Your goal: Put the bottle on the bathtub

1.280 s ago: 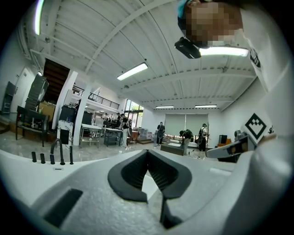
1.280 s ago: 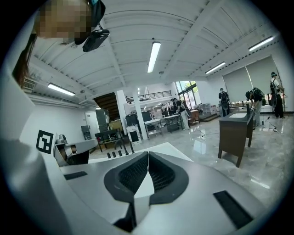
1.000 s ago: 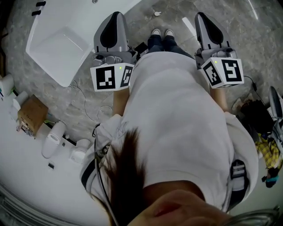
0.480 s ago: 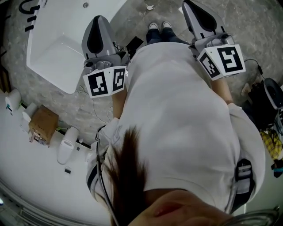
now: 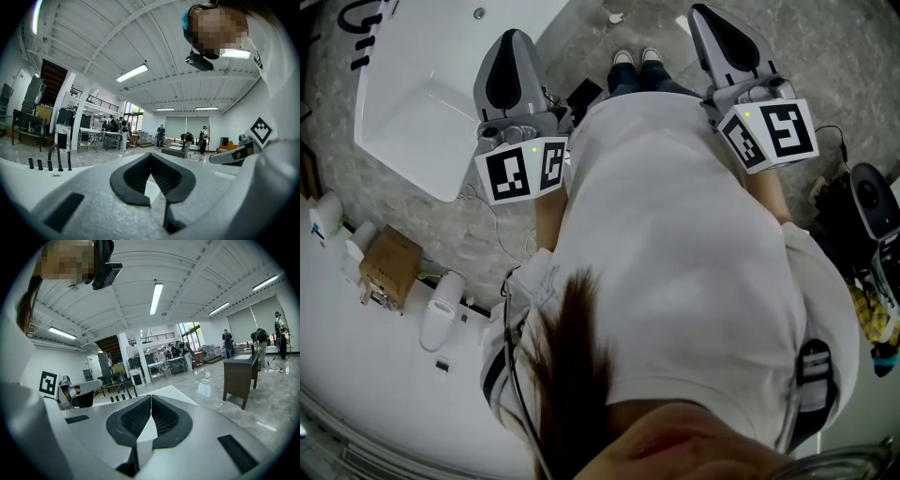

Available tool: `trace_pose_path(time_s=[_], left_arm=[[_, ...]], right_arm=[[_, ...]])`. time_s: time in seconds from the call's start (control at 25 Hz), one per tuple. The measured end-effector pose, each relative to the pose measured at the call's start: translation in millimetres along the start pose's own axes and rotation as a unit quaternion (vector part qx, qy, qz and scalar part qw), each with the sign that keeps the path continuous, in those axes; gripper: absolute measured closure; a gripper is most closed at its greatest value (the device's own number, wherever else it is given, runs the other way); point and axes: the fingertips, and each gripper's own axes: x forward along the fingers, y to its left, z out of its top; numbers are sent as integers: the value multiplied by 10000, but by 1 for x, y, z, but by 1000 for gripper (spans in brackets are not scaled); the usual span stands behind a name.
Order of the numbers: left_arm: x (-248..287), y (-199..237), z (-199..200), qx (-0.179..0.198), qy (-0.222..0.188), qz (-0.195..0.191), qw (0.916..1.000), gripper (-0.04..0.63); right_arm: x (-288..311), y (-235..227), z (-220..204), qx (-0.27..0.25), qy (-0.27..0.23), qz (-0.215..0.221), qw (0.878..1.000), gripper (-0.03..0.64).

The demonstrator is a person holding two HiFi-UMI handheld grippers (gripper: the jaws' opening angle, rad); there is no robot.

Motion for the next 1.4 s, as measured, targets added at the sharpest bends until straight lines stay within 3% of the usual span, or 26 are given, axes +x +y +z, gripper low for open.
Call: trace_pose_path(time_s=[1.4], left_arm=[[2, -5, -3, -9, 7, -83, 10000, 580]], right_arm=[[-2, 2, 3, -32, -58, -20, 10000, 603]])
